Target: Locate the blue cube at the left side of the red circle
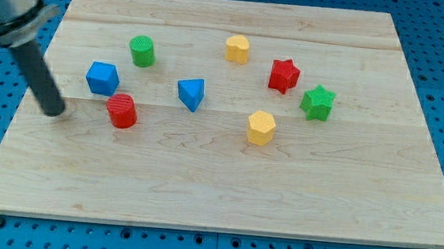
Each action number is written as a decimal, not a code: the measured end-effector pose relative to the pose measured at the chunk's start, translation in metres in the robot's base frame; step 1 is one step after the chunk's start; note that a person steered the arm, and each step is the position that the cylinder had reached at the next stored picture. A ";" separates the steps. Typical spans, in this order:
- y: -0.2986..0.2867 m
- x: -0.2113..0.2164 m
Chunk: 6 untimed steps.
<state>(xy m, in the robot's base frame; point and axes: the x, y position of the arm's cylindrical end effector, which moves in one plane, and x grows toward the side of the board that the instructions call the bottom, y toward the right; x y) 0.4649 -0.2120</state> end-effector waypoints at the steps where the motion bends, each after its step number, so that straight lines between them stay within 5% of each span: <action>1: 0.078 0.004; 3: -0.010 0.004; 4: -0.035 -0.045; 6: 0.005 -0.066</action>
<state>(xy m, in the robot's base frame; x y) 0.3989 -0.2067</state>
